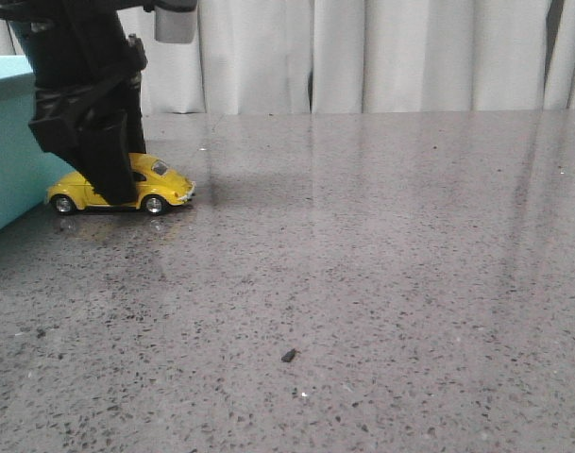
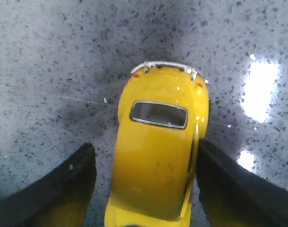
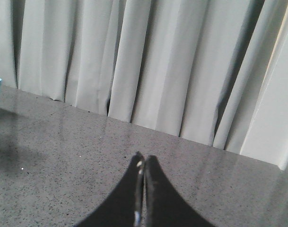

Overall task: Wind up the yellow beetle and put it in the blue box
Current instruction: 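Grasp the yellow car with the left gripper beside the blue box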

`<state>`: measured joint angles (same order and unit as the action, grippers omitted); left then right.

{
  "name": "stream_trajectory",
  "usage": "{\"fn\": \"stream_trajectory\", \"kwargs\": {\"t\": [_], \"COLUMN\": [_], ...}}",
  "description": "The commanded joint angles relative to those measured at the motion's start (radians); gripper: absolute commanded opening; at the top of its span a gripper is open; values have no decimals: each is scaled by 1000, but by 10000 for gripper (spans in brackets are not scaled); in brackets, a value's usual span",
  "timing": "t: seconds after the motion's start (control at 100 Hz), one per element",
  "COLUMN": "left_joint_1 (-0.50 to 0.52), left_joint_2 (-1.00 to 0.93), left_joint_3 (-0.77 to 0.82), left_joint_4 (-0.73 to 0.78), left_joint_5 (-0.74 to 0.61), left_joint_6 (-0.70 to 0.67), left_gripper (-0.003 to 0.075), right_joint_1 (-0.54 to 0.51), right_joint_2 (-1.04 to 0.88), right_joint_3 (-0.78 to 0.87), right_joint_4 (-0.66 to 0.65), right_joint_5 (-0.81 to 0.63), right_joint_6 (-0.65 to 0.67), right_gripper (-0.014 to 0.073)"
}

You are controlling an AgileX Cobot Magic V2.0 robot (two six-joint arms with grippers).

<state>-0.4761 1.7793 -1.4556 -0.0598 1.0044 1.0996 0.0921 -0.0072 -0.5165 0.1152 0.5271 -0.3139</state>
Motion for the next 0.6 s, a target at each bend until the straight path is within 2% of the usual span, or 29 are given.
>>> {"fn": "stream_trajectory", "kwargs": {"t": [0.0, 0.17, 0.43, 0.5, 0.59], "left_joint_1": [1, 1, 1, 1, -1], "left_joint_2": [-35, -33, -33, -33, -39], "left_joint_3": [-32, -32, -42, -64, -119], "left_joint_4": [-14, -25, -61, -66, -78], "left_joint_5": [-24, -18, 21, 34, 58], "left_joint_6": [0, 0, 0, 0, 0], "left_gripper": [422, 393, 115, 62, 31], "right_joint_1": [-1, -1, -1, -1, -1], "right_joint_2": [15, 15, 15, 15, 15], "right_joint_3": [-22, -22, -22, -22, -22], "right_joint_4": [5, 5, 5, 5, 5], "right_joint_5": [-72, -61, -47, -47, -47], "right_joint_6": [-6, -6, -6, -6, -6], "right_gripper": [-72, -72, -72, -72, -72]}}
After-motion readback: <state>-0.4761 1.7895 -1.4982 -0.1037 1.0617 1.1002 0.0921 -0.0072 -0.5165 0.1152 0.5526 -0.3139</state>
